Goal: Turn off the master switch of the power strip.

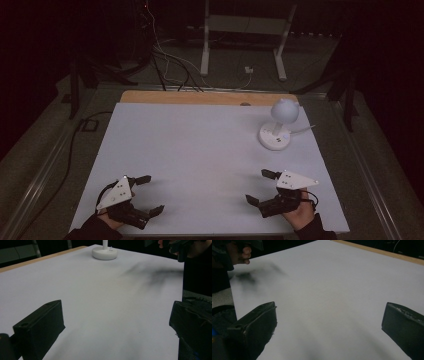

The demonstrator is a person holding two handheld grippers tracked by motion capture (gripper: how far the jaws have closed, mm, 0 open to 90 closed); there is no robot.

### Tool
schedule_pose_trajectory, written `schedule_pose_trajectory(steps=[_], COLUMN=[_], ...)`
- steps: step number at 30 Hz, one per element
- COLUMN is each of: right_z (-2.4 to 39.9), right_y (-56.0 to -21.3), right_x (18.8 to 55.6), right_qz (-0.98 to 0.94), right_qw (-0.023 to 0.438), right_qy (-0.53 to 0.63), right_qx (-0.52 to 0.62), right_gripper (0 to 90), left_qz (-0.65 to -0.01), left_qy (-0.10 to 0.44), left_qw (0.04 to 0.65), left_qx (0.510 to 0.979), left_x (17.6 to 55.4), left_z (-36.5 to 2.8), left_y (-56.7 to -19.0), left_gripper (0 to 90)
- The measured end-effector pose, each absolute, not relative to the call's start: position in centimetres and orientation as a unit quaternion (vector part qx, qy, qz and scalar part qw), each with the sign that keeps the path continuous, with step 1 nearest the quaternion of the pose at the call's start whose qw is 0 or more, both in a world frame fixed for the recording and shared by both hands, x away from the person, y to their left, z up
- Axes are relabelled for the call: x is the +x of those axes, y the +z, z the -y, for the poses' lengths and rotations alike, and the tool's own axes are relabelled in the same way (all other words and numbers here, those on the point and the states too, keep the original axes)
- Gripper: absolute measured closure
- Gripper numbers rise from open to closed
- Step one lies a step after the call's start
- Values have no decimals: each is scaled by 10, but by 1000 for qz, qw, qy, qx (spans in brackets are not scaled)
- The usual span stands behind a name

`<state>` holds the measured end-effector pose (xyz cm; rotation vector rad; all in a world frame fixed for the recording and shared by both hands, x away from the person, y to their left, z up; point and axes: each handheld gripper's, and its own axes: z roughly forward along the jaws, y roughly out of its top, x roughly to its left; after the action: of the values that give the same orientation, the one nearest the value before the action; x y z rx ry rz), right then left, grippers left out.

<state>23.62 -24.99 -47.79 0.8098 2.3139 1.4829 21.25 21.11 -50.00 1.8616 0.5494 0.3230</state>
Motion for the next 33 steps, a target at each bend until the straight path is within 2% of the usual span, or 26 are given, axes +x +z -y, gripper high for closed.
schedule_pose_trajectory(steps=[33], right_z=[266], right_y=[-448], right_x=[267], right_qz=[-769], right_qw=[203], right_qy=[522], right_qx=[309], right_gripper=[0], left_qz=[-239], left_qy=[140], left_qw=[551], left_qx=[787], left_x=[213], left_z=[-211], left_y=[-501], left_gripper=[2])
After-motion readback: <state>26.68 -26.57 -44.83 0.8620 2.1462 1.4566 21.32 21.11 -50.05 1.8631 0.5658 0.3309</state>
